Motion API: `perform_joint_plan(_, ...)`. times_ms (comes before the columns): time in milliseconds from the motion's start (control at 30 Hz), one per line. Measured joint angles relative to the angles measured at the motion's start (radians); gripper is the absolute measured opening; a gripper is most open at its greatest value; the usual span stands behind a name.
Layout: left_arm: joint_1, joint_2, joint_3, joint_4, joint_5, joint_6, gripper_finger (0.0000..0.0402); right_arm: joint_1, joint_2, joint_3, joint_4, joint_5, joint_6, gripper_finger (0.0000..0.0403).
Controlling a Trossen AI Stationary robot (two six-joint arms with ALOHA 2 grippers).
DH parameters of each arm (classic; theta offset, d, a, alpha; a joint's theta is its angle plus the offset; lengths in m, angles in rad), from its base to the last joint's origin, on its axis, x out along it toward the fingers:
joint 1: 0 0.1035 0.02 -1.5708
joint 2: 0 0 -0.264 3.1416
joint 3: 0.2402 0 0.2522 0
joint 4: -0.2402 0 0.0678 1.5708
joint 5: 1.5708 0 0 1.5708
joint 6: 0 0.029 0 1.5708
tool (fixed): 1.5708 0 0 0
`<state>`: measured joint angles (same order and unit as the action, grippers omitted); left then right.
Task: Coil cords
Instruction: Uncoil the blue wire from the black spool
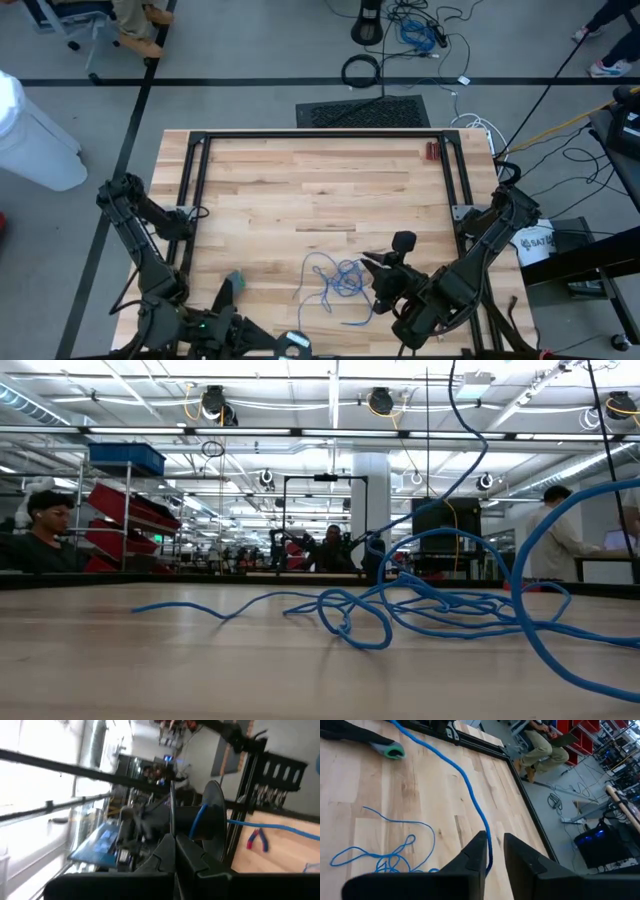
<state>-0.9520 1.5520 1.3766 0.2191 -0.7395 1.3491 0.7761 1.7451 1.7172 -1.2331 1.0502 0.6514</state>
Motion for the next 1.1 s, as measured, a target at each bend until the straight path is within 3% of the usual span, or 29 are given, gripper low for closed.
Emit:
perform_joint_plan(67,0.0,0.0,0.0,0.0,-0.064,0.0,0.0001,0.0,0.0,0.0,0.008,-0.064,-0.001,0.0064)
perform_joint_plan(233,0.018,0.0,0.0,0.0,-0.202,-0.024,0.0001,0.0,0.0,0.0,0.017,-0.366,0.038,0.0075)
perform_joint_plan(333,0.039,0.0,0.0,0.006,-0.262,-0.061,0.0001,0.001,0.0,0.0,0.031,-0.386,0.042,0.0078)
perform_joint_plan(467,0.074,0.0,0.0,0.011,-0.348,-0.119,0.0001,0.004,0.003,-0.001,0.105,-0.209,-0.023,0.0078)
perform_joint_plan(567,0.105,0.0,0.0,0.012,-0.427,-0.179,0.0001,0.003,0.023,-0.001,0.241,-0.009,-0.089,0.0078)
perform_joint_plan(667,0.13,0.0,0.0,0.009,-0.495,-0.236,0.0001,0.003,0.063,-0.001,0.377,0.124,-0.205,0.0078)
perform_joint_plan(933,0.165,0.0,0.0,0.012,-0.553,-0.331,0.0001,-0.058,0.242,-0.001,0.602,0.455,-0.265,0.0078)
perform_joint_plan(1000,0.166,0.0,0.0,0.012,-0.552,-0.346,0.0001,-0.072,0.286,-0.001,0.633,0.51,-0.281,0.0077)
perform_joint_plan(1100,0.165,0.0,0.0,0.013,-0.552,-0.349,0.0001,-0.091,0.328,-0.001,0.644,0.488,-0.282,0.0078)
